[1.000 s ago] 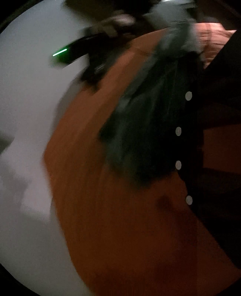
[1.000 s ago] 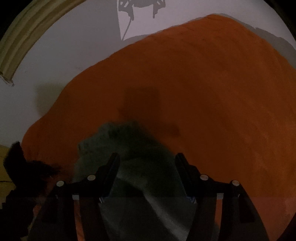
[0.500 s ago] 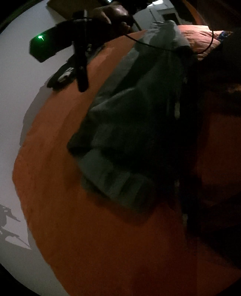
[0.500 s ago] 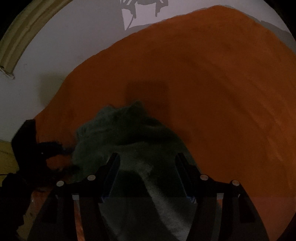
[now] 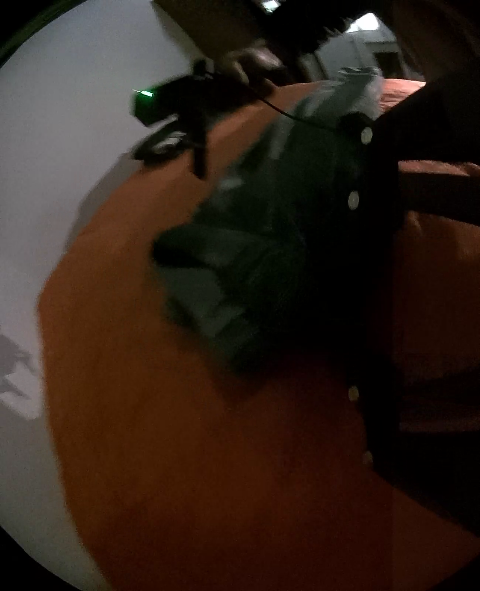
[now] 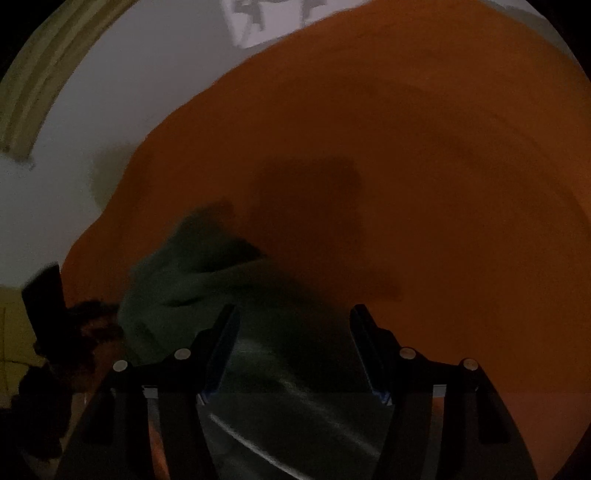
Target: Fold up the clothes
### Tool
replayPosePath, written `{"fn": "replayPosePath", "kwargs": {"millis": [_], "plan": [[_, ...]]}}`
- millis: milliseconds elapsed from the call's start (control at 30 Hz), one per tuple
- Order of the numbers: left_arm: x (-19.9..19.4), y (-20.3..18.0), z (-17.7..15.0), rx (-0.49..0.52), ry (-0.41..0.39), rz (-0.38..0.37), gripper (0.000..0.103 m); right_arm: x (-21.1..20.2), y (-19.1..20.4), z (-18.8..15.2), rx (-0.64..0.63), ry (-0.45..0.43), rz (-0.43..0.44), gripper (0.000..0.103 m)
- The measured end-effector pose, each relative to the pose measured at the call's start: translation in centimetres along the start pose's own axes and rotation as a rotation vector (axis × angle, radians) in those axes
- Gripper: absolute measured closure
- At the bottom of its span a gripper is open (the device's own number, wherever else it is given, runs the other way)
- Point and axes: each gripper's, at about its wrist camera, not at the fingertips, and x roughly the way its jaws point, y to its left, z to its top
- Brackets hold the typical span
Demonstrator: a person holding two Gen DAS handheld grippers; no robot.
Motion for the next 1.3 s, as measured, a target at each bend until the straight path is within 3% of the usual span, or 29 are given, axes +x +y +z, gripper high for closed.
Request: {"fn": "replayPosePath", "kwargs": {"millis": [67, 100, 133, 233, 267, 300, 333, 400, 500, 600, 667, 767, 867, 933, 1000, 1067, 1100, 1233, 1300], "plan": [[-1.4, -0.5, 1.4, 0.032, -0.029, 0.006, 0.039, 1.0, 1.9, 1.1, -0.101, -0.026, 0.013, 0.031], [-1.8, -0.8, 2.2, 0.055, -0.040, 0.013, 0.029, 1.8, 3.0, 1.7, -0.152, -0.038, 0.016, 0.023], [-1.5, -1.1, 3.1, 0.084, -0.038, 0.028, 0.025, 3.0, 4.1, 2.4, -0.202, -0.040, 0.020, 0.022], [2.2, -1.4, 4.8, 0.149, 0.028, 0.059, 0.025, 7.7, 6.8, 4.6, -0.300, 0.017, -0.011, 0.021], [3.4, -1.5, 5.3, 0.169, 0.048, 0.069, 0.025, 8.8, 7.4, 5.1, -0.315, 0.029, -0.034, 0.032], [4.4, -1.3, 5.2, 0.174, 0.058, 0.076, 0.028, 9.1, 7.7, 5.5, -0.309, 0.023, -0.060, 0.075], [5.3, -1.2, 5.0, 0.180, 0.068, 0.084, 0.048, 8.7, 7.8, 5.7, -0.281, 0.007, -0.060, 0.092], [5.8, -1.0, 4.4, 0.183, 0.068, 0.110, 0.093, 6.1, 8.0, 5.8, -0.196, -0.075, -0.027, 0.091], [0.5, -2.7, 2.4, 0.178, -0.085, 0.035, 0.093, -0.1, 10.4, 4.0, -0.260, -0.166, 0.011, 0.091], [-4.2, -3.6, -0.4, 0.138, -0.135, -0.008, 0.094, -4.8, 14.2, 1.3, -0.373, -0.185, 0.086, 0.091], [-5.3, -4.4, -2.0, 0.122, -0.130, -0.028, 0.094, -5.3, 16.2, 0.7, -0.409, -0.172, 0.118, 0.091], [-5.4, -3.4, -3.4, 0.079, -0.112, 0.015, 0.094, -2.1, 19.1, 2.5, -0.406, -0.103, 0.099, 0.091], [-2.9, -0.2, -2.3, -0.034, -0.075, 0.063, 0.093, 4.1, 20.0, 5.5, -0.418, -0.011, -0.035, 0.091], [-0.5, 2.2, -1.1, -0.107, -0.038, 0.107, 0.093, 9.7, 18.8, 7.9, -0.361, 0.086, -0.133, 0.091], [1.9, 3.9, -0.3, -0.161, 0.025, 0.154, 0.093, 14.3, 16.5, 9.3, -0.282, 0.187, -0.168, 0.084], [2.2, 4.3, -0.3, -0.174, 0.052, 0.173, 0.093, 16.6, 14.8, 10.3, -0.220, 0.243, -0.138, 0.076], [1.7, 4.1, -0.5, -0.168, 0.045, 0.172, 0.091, 15.9, 14.2, 10.7, -0.201, 0.207, -0.097, 0.070], [-0.8, 2.3, 0.1, -0.113, 0.019, 0.144, 0.053, 7.3, 11.5, 10.8, -0.124, 0.030, 0.040, 0.048], [-1.9, 1.2, 0.7, -0.079, 0.007, 0.126, 0.047, 1.8, 8.8, 8.6, -0.094, -0.008, 0.088, 0.042]]}}
